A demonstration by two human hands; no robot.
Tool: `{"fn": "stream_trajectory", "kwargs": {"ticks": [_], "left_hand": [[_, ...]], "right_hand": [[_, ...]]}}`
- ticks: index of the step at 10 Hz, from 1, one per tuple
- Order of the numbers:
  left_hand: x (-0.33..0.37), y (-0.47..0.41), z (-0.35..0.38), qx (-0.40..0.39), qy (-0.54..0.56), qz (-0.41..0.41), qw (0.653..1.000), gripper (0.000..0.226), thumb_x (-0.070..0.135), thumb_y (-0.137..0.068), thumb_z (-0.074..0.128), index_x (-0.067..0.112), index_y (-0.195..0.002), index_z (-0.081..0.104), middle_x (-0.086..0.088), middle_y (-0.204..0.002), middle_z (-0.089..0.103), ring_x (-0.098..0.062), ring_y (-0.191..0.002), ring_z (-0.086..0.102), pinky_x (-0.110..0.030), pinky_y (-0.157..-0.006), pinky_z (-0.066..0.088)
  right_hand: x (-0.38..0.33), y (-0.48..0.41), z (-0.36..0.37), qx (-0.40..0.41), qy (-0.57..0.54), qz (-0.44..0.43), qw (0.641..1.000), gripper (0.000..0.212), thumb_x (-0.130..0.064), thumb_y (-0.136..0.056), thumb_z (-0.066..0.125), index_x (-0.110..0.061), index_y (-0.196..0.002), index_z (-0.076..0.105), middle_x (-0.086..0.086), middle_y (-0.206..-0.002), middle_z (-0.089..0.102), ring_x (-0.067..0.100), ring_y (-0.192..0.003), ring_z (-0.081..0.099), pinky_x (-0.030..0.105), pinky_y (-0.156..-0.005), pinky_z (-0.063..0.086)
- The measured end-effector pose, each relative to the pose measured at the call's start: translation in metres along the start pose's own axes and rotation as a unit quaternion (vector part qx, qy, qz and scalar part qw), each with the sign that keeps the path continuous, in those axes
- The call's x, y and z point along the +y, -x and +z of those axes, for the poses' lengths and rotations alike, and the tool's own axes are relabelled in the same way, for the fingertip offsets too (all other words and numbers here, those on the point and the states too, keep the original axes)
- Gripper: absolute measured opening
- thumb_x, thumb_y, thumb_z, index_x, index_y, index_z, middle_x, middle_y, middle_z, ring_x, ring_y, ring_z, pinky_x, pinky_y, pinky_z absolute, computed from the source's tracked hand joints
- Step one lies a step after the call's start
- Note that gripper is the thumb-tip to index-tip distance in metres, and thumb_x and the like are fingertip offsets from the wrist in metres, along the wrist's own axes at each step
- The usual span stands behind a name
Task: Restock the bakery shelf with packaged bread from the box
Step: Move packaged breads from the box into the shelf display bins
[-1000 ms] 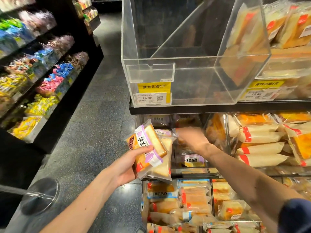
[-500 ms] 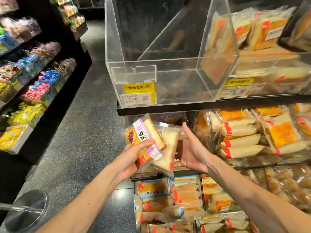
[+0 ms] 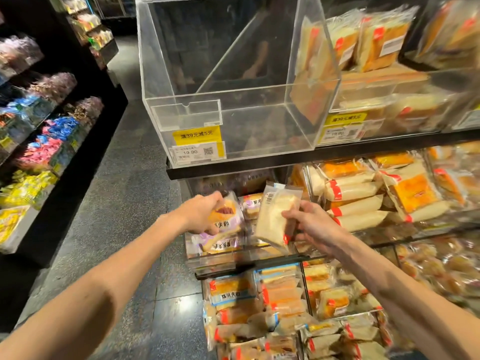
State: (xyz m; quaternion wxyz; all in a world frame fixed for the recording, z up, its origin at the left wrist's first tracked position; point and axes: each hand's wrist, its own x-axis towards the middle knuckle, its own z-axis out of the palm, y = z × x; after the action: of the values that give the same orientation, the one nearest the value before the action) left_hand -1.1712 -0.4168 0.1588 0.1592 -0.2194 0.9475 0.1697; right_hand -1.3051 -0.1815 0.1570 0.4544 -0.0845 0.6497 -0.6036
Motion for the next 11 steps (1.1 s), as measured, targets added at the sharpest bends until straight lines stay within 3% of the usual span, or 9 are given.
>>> {"fn": "stream_trajectory", "kwargs": {"ticks": [2, 3, 5, 6, 7, 8, 9, 10, 11], "left_hand": [[0.004, -0.038, 0.026, -0.191, -0.035, -0.009, 0.981, 0.054, -0.002, -0.09, 0.066, 0.008, -0.138, 0.044, -0.005, -0.13, 0.058, -0.02, -0.099, 0.066, -0.024, -0.064, 0.051], [0.002, -0.044, 0.04, -0.199, -0.139, -0.009, 0.97, 0.054, 0.033, -0.093, 0.067, 0.013, -0.14, 0.047, -0.001, -0.142, 0.05, -0.024, -0.122, 0.053, -0.037, -0.096, 0.049], [0.004, -0.034, 0.066, -0.056, -0.405, 0.026, 0.912, 0.038, 0.031, -0.093, 0.064, 0.016, -0.127, 0.061, -0.009, -0.144, 0.045, -0.029, -0.135, 0.035, -0.048, -0.11, 0.033], [0.014, -0.02, 0.051, 0.03, -0.065, 0.027, 0.997, 0.019, 0.024, -0.094, 0.063, 0.016, -0.111, 0.062, -0.007, -0.119, 0.061, -0.022, -0.114, 0.058, -0.036, -0.092, 0.05], [0.036, 0.014, 0.019, -0.074, 0.581, -0.045, 0.809, 0.048, 0.057, -0.1, 0.04, 0.014, -0.105, 0.061, -0.008, -0.089, 0.067, -0.019, -0.072, 0.065, -0.031, -0.058, 0.054], [0.039, 0.044, 0.004, -0.148, 0.673, -0.033, 0.724, 0.07, 0.075, -0.082, 0.04, 0.016, -0.11, 0.067, -0.01, -0.096, 0.07, -0.023, -0.081, 0.067, -0.042, -0.069, 0.06], [0.039, 0.063, 0.002, -0.045, 0.624, 0.007, 0.78, 0.052, 0.046, -0.078, 0.068, 0.013, -0.117, 0.066, -0.004, -0.101, 0.075, -0.018, -0.086, 0.071, -0.033, -0.067, 0.059], [0.035, 0.077, -0.006, 0.03, 0.594, 0.045, 0.802, 0.031, 0.013, -0.082, 0.073, 0.009, -0.112, 0.068, -0.007, -0.107, 0.075, -0.023, -0.101, 0.071, -0.031, -0.087, 0.057], [0.037, 0.099, -0.036, 0.037, 0.612, 0.085, 0.785, 0.039, 0.012, -0.076, 0.076, 0.006, -0.113, 0.066, -0.01, -0.109, 0.074, -0.029, -0.103, 0.07, -0.036, -0.088, 0.058]], "right_hand": [[-0.004, 0.003, 0.008, 0.009, 0.051, -0.022, 0.998, 0.04, -0.011, -0.097, 0.058, -0.012, -0.136, 0.05, 0.007, -0.122, 0.065, 0.018, -0.105, 0.064, 0.034, -0.072, 0.056], [-0.005, 0.004, 0.013, 0.019, 0.089, -0.046, 0.995, 0.036, -0.011, -0.096, 0.06, -0.016, -0.13, 0.053, 0.003, -0.116, 0.067, 0.021, -0.108, 0.063, 0.041, -0.082, 0.056], [-0.002, 0.008, 0.021, 0.029, 0.142, -0.092, 0.985, 0.034, -0.01, -0.094, 0.063, -0.013, -0.127, 0.056, 0.005, -0.11, 0.069, 0.017, -0.099, 0.067, 0.044, -0.089, 0.058], [0.006, 0.01, 0.026, 0.063, 0.286, -0.194, 0.936, 0.044, -0.016, -0.093, 0.067, -0.018, -0.134, 0.053, -0.001, -0.119, 0.066, 0.009, -0.097, 0.065, 0.025, -0.081, 0.058], [0.021, 0.013, 0.032, 0.087, 0.445, -0.333, 0.827, 0.05, -0.018, -0.088, 0.07, -0.023, -0.136, 0.055, 0.0, -0.125, 0.067, 0.015, -0.107, 0.064, 0.032, -0.09, 0.054], [0.037, 0.018, 0.046, 0.085, 0.514, -0.447, 0.727, 0.048, -0.025, -0.083, 0.058, -0.019, -0.131, 0.058, 0.001, -0.127, 0.066, 0.019, -0.114, 0.061, 0.037, -0.093, 0.053], [0.041, 0.026, 0.056, 0.048, 0.52, -0.491, 0.697, 0.05, -0.035, -0.085, 0.059, -0.021, -0.133, 0.053, 0.001, -0.132, 0.061, 0.017, -0.12, 0.058, 0.035, -0.1, 0.05], [0.03, 0.04, 0.054, 0.031, 0.451, -0.525, 0.721, 0.058, -0.044, -0.083, 0.074, -0.016, -0.131, 0.056, 0.003, -0.14, 0.053, 0.015, -0.132, 0.048, 0.034, -0.111, 0.04], [0.002, 0.055, 0.05, 0.135, 0.371, -0.533, 0.748, 0.067, -0.055, -0.077, 0.073, -0.018, -0.127, 0.05, 0.007, -0.137, 0.047, 0.015, -0.13, 0.044, 0.033, -0.108, 0.041]]}}
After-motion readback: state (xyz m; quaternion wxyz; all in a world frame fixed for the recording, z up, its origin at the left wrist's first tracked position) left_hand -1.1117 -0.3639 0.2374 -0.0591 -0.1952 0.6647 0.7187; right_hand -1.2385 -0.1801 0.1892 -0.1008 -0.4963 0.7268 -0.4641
